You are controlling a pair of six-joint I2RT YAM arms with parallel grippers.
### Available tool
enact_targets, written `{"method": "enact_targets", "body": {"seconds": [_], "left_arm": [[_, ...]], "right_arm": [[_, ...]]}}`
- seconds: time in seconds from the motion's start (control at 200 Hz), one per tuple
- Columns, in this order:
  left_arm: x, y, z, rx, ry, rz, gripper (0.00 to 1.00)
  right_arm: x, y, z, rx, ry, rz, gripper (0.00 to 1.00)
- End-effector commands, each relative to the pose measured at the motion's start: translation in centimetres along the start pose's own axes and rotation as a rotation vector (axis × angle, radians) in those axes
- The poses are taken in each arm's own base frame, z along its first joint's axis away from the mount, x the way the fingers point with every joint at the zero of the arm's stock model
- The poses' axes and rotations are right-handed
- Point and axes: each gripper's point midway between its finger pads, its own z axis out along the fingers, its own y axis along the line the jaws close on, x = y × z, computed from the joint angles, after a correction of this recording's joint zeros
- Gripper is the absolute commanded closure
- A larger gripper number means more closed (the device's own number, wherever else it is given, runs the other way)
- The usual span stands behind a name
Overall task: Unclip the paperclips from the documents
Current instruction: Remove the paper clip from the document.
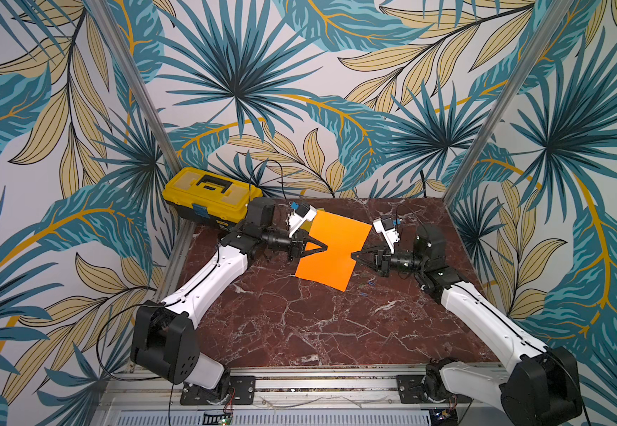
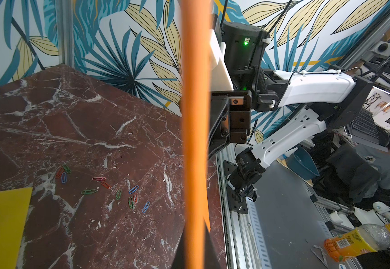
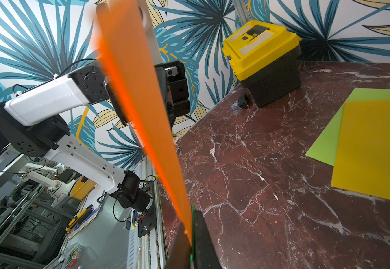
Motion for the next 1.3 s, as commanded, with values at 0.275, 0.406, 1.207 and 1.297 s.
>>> {"method": "enact_targets", "body": {"seconds": [0.275, 0.406, 1.207, 1.297], "left_arm": [[-0.37, -0.32, -0.81, -0.016, -0.018, 0.032, 1.00], [-0.39, -0.39, -0.80, -0.014, -0.019, 0.033, 1.00], [-0.49, -0.28, -1.07, -0.022, -0.023, 0.034, 1.00], [-0.54, -0.29, -1.17, -0.024, -0.025, 0.035, 1.00]], "right_arm": [[0.35, 0.07, -0.78, 0.014, 0.001, -0.006, 0.94], [0.40, -0.05, -0.82, 0.015, 0.001, -0.003, 0.93], [0.52, -0.12, -0.92, 0.016, 0.006, -0.002, 0.93], [0.54, -0.06, -0.96, 0.016, 0.007, -0.001, 0.93]]}}
